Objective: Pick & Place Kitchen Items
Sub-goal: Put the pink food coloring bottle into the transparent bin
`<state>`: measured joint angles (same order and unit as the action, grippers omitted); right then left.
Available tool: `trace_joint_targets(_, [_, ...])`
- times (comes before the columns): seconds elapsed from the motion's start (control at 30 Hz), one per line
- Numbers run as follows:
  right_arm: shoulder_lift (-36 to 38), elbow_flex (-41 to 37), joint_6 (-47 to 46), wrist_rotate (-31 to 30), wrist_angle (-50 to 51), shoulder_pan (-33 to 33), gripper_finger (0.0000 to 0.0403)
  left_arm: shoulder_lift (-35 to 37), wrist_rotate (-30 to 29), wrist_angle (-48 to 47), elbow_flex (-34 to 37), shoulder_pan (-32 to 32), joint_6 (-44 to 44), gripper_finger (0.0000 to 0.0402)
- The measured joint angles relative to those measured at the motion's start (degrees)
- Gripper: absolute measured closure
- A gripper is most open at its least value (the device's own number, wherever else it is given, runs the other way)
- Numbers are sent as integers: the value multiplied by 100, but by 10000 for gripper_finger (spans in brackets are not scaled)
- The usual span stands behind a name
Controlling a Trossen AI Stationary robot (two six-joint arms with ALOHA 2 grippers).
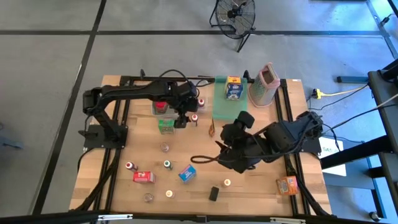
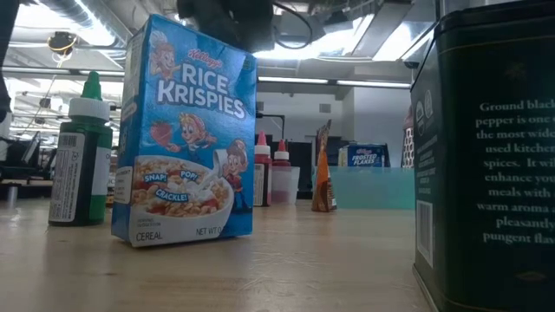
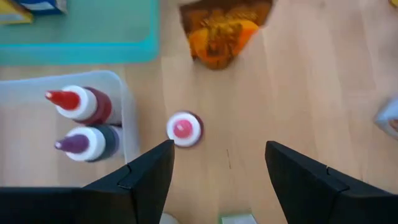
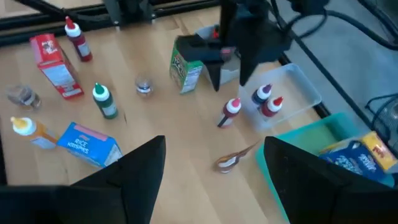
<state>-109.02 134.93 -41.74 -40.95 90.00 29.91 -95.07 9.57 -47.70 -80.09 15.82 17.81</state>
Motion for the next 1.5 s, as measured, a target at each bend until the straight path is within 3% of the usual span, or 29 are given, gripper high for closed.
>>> trace_joint_targets(0.37, [584,0,1031,30,1,39,128,-80,-344,367,0,-36,-735,155])
trace_joint_targets(0.7, [608,0,1595,112,0,182,128,-422,-574,453,2,-269,-784,155])
trace_joint_targets(0.9, [608,0,1823,113,1,372,128,-552,-1056,446,2,-313,-863,155])
trace_joint_targets(1.5, [608,0,2038,108,1,476,128,-763,-993,549,2,-293,-862,155])
